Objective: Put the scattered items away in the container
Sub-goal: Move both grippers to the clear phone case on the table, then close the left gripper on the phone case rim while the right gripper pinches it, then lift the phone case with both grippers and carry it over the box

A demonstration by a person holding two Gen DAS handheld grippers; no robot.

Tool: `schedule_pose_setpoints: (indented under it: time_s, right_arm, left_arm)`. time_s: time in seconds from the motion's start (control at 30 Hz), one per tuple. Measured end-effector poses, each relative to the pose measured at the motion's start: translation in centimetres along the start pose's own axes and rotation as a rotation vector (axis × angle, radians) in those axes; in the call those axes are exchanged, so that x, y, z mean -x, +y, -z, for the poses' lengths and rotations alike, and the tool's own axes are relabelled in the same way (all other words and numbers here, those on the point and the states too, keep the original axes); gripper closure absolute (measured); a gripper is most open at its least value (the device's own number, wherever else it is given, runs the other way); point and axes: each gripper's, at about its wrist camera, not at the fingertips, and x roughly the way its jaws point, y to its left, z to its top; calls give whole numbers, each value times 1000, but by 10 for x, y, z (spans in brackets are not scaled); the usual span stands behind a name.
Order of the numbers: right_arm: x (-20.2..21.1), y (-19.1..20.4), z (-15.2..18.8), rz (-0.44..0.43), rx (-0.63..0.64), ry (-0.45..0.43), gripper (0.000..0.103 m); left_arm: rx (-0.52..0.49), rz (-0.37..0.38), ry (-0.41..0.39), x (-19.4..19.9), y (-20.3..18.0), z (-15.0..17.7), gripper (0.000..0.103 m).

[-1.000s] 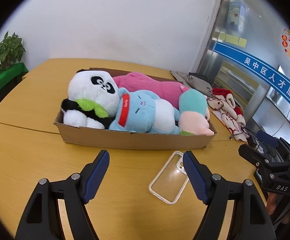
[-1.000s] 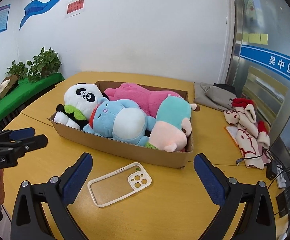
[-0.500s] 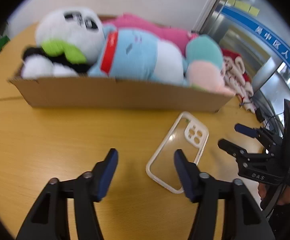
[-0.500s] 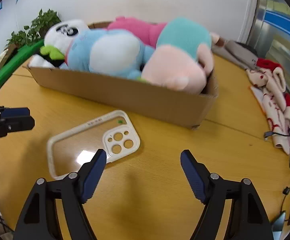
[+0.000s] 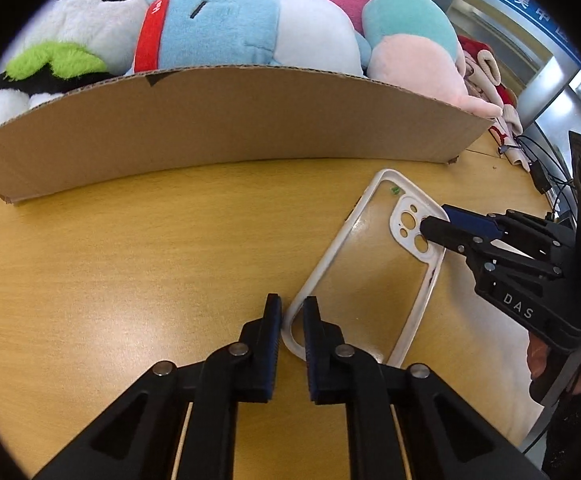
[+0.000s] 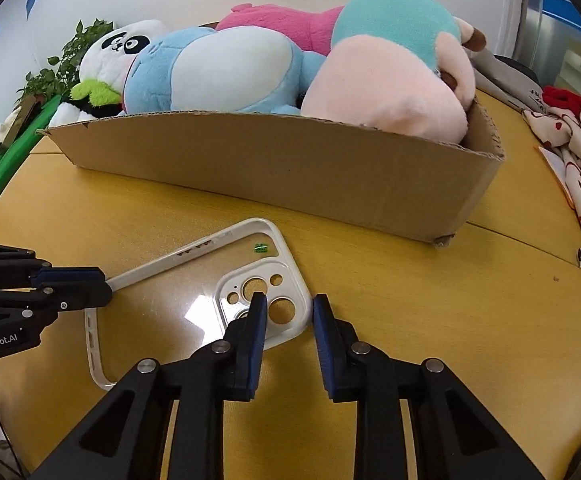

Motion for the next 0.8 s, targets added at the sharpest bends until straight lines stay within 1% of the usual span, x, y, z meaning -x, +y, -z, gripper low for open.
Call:
schedule_pose_setpoints:
  time_s: [0.13,0.23,0.33,0.47,0.5,0.57,0.67,0.73,0.8]
  right_arm:
    - [21,3,0,4,-6,-45,86]
    - [49,8,-9,11,2,-116,86]
    - [82,18,-27,27,32,-198,86]
    - [115,32,-62,48,92,-289,86]
    - [120,37,-77,56,114,-305,86]
    - [127,43,-97,76,162,-325,86]
    - [137,61,-126,109,245,-352,86]
    - [144,69,-144,99,271,-365,86]
    - [150,73,-161,61,278,-371,86]
  left_arm:
    - [-27,5,-47,21,-4,1,93]
    - [-46,8,-120,51,-7,-3,93]
    - [-61,4,-196,85,-9,-12,93]
    - [-92,-7,-297,127,-10,-30,93]
    - [-94,-5,-320,137,-8,-36,93]
    - [-99,-12,-362,155,-4,-46,93]
    - [-106,-52,-414,179,3,-58,93]
    - [-102,-71,-440,192,9,-67,93]
    - [-103,-81,-454,202,15,-77,93]
